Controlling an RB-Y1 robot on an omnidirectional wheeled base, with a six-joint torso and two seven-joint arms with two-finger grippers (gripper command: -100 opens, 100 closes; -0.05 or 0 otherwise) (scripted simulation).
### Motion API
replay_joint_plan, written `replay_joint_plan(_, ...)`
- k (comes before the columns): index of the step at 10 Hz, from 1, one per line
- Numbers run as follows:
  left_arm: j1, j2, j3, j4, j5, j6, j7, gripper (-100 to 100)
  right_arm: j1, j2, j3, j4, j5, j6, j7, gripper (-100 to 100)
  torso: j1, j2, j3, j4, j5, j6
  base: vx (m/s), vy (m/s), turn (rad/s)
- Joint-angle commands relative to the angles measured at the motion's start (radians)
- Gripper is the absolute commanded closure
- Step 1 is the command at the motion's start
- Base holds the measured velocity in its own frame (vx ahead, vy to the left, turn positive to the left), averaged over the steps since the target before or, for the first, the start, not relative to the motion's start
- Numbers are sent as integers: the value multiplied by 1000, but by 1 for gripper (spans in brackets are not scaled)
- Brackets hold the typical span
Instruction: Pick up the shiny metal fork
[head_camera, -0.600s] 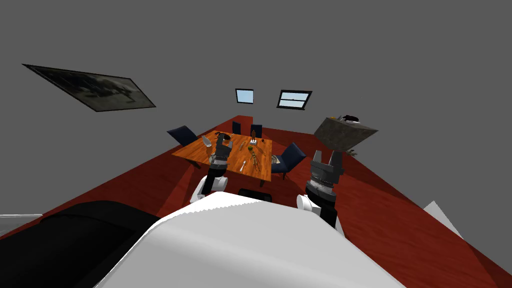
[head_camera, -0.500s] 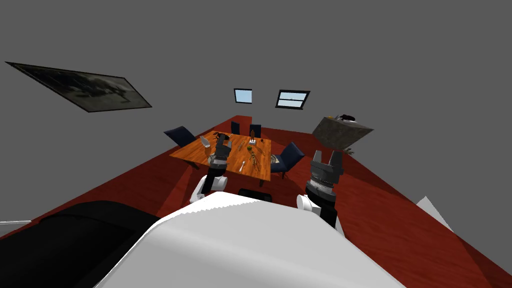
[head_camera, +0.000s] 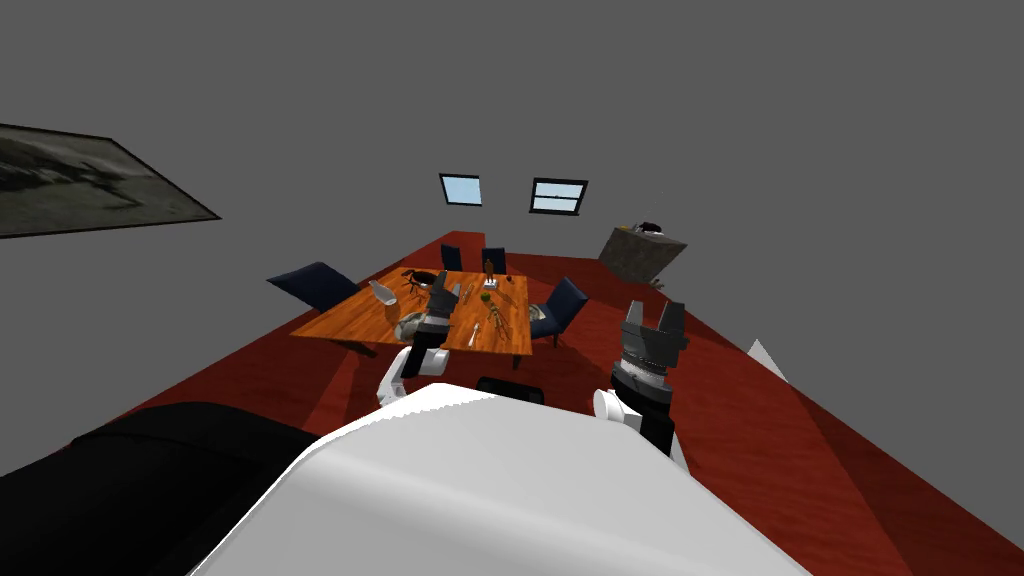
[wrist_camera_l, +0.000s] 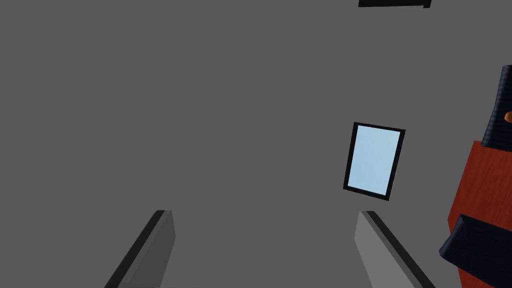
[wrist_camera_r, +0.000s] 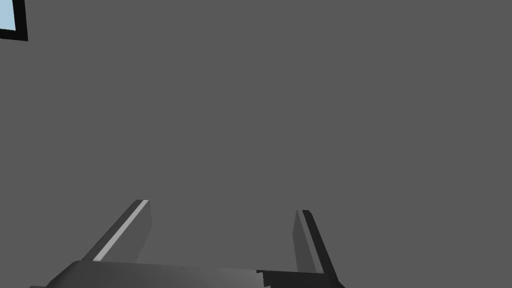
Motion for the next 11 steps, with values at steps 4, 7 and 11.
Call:
replay_joint_plan(4,-43,44,96,85,-14,75,124,-100,0,0,0,0,0,0,0,0,0,-1,0,0,0,0,-25,6,-271)
replay_joint_plan(7,-59,59,127,118,-17,100,185,-100,0,0,0,0,0,0,0,0,0,-1,-1,0,0,0,-17,7,-209)
replay_joint_plan(11,-92,90,197,194,-24,160,282,-100,0,0,0,0,0,0,0,0,1,-1,-1,0,0,0,-14,10,-216)
